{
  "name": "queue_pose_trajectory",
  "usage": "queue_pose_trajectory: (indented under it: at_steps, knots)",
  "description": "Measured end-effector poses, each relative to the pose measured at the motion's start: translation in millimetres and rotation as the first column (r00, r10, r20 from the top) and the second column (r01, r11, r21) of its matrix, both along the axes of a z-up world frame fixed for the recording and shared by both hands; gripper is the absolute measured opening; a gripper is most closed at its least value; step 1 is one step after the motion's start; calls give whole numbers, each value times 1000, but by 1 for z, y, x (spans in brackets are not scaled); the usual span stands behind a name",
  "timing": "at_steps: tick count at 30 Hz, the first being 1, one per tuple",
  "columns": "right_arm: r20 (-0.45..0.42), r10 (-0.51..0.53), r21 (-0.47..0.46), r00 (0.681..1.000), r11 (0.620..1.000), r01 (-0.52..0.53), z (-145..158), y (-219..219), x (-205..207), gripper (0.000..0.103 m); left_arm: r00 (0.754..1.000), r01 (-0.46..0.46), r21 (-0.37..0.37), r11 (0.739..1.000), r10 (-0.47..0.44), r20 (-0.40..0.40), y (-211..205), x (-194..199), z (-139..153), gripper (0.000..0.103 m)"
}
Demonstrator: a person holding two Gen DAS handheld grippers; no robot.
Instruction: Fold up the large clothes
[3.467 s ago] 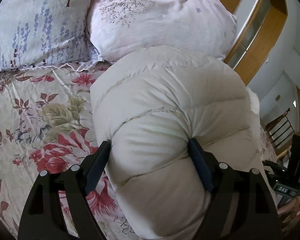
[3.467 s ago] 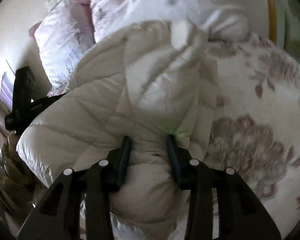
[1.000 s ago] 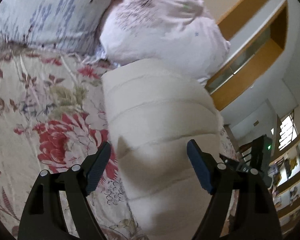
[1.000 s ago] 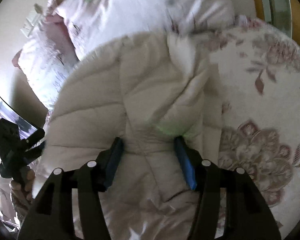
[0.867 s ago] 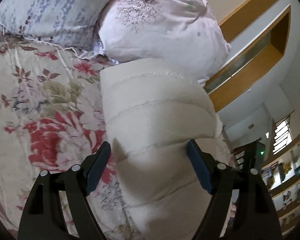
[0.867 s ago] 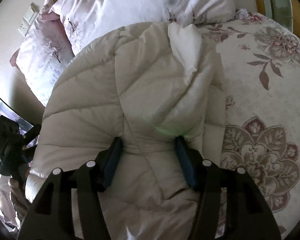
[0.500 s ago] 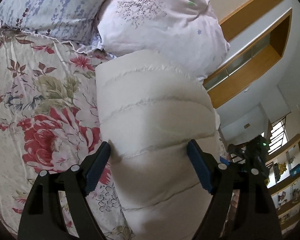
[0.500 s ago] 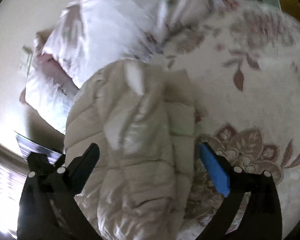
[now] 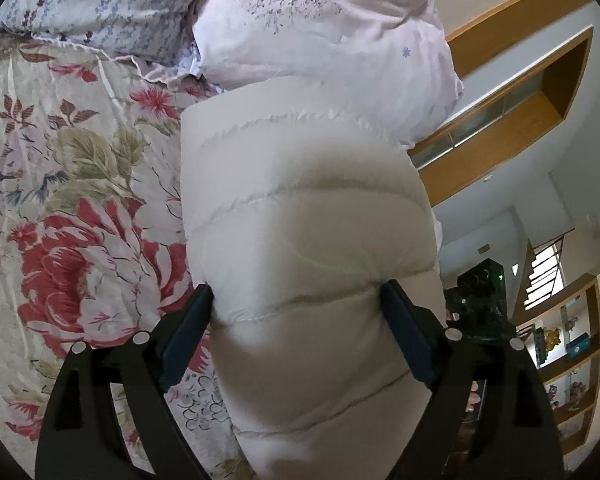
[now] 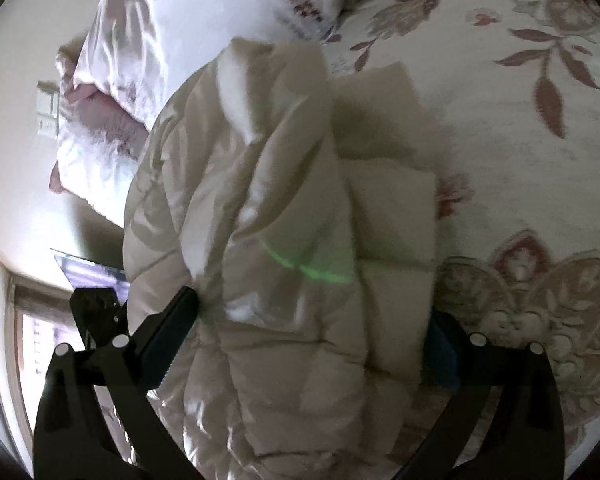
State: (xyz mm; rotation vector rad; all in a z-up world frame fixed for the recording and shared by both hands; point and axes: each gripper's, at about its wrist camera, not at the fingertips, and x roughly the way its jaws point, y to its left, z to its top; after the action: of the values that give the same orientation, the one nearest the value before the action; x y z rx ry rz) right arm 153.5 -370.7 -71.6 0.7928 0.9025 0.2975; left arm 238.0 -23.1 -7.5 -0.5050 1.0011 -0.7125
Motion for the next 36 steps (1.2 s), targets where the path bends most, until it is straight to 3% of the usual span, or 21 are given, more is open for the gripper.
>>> queue_pose_trajectory:
  at_steps: [12,27,29,32,36]
  knots:
    - [15,120,-2,993,993,-120,2,21,10,101,999,-8,-4,1000,7,-48,-9,6,-2,88]
    - [24,184,16,983,983,-184,0,29,11,100,996,-33,-82,996,26,-86,1,4,-11,88]
    - [27,184,21,983,983,-184,0,30,11,97,996,-34,-92,995,26,-87,3,4,-12,87]
    - [42,187,61,982,980,-189,-4,28,11,85,996,-39,-113,993,29,-86,6,2,-12,81]
    - [83,188,124,979,973,-197,-4,25,7,59,997,-45,-146,988,35,-72,13,-2,-11,68]
